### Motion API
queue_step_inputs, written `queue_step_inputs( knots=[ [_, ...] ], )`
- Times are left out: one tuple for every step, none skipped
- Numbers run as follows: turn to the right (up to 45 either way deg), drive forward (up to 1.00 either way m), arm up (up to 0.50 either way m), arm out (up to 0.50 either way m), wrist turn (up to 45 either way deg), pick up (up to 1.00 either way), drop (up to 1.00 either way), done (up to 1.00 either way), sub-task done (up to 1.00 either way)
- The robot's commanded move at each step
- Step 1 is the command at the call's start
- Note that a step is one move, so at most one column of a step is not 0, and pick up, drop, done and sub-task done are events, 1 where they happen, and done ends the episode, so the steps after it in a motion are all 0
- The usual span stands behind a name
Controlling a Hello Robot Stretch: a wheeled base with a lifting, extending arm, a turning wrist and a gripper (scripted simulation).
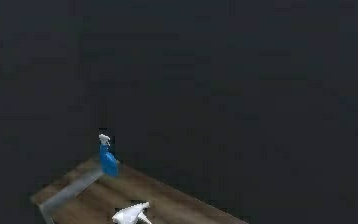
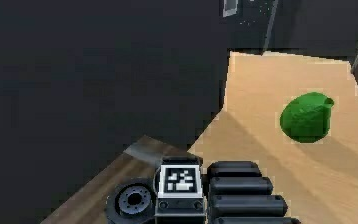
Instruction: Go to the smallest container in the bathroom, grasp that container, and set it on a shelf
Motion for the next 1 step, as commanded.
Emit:
queue_step_inputs(
  knots=[
    [45.0, 0.00, 0.00, 0.00, 0.0, 0.00, 0.00, 0.00, 0.00]
  ],
)
